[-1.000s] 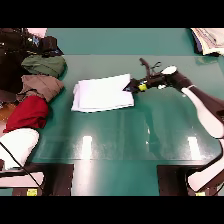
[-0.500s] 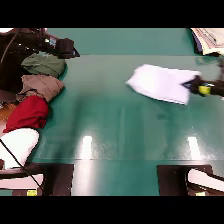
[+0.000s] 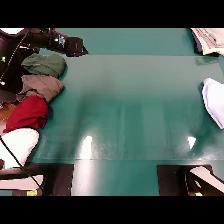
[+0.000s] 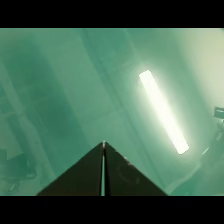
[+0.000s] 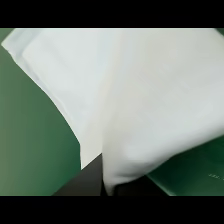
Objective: Fold the shirts.
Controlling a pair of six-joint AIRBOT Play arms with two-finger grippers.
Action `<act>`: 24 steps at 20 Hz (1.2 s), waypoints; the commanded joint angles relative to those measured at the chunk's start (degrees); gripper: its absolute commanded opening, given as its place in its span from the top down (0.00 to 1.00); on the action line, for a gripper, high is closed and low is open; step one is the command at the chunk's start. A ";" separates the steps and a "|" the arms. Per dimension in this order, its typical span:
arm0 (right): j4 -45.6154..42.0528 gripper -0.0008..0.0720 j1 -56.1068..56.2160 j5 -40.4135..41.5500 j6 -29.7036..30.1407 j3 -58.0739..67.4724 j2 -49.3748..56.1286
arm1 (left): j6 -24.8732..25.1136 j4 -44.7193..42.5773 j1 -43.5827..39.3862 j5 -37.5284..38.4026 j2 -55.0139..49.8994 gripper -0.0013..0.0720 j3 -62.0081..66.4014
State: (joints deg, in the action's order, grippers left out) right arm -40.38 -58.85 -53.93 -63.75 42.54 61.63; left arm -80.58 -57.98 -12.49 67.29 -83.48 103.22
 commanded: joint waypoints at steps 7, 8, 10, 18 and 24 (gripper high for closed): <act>-20.00 0.21 -4.98 -16.92 -3.41 16.61 8.20 | 1.51 -0.37 -0.13 -0.20 -0.02 0.94 -0.02; -21.33 0.22 -4.96 -18.71 -4.26 19.10 8.79 | 1.51 -0.37 -0.13 -0.24 -0.04 0.94 -0.02; -22.56 0.22 -4.94 -21.16 -5.92 23.76 9.64 | 1.51 -0.37 -0.13 -0.24 -0.04 0.94 -0.02; -8.50 0.23 15.37 -25.62 -7.89 30.71 10.08 | 2.01 -0.42 -0.13 -0.76 -0.02 0.94 -0.02; -9.18 0.97 42.14 -27.21 -7.76 30.71 10.08 | 1.95 -0.28 -0.09 -1.36 -0.02 0.94 -0.02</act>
State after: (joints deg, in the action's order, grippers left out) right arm -50.28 -28.08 -80.23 -71.48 73.03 71.68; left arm -78.72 -58.28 -12.60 66.96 -83.48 103.22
